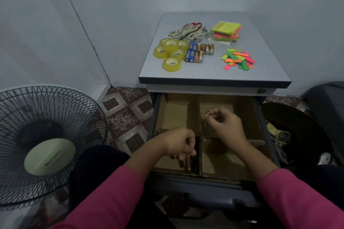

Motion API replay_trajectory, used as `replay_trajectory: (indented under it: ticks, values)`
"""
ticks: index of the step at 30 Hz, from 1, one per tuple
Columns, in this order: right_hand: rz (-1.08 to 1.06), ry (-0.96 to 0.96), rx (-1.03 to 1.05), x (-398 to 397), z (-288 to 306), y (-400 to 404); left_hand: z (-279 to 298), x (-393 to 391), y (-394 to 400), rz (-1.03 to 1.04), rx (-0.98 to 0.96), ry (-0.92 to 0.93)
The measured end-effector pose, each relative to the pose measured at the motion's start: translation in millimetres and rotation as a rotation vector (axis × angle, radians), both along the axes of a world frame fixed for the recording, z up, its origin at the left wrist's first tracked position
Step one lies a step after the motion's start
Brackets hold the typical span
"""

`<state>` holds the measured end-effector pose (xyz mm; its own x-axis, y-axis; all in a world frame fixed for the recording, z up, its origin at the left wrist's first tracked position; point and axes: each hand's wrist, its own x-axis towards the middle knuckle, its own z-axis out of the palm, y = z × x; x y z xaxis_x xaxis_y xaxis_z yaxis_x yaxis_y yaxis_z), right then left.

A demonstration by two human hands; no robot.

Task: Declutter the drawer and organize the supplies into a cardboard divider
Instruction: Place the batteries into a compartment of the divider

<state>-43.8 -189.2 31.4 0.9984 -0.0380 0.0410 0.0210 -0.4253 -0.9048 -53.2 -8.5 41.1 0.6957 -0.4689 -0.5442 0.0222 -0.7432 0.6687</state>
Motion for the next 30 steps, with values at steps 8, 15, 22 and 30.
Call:
replay_trajectory:
  ticks: [8, 15, 22, 30]
  values:
    - [-0.045, 0.033, 0.045, -0.6, -3.8, 1.3, -17.7, -12.1, -4.1, -0.029, 0.082, 0.003]
    - [-0.010, 0.054, 0.014, -2.5, -6.4, -0.3, -35.3, -13.0, -6.6, 0.019, 0.093, 0.064]
    - [0.018, 0.088, 0.094, -4.4, 1.2, 1.7, -27.6, -14.2, -0.3, 0.087, -0.002, 0.145]
    - [0.370, 0.222, 0.036, -27.1, 43.3, 17.6, 16.4, -5.0, 52.7, 0.549, -0.666, -0.126]
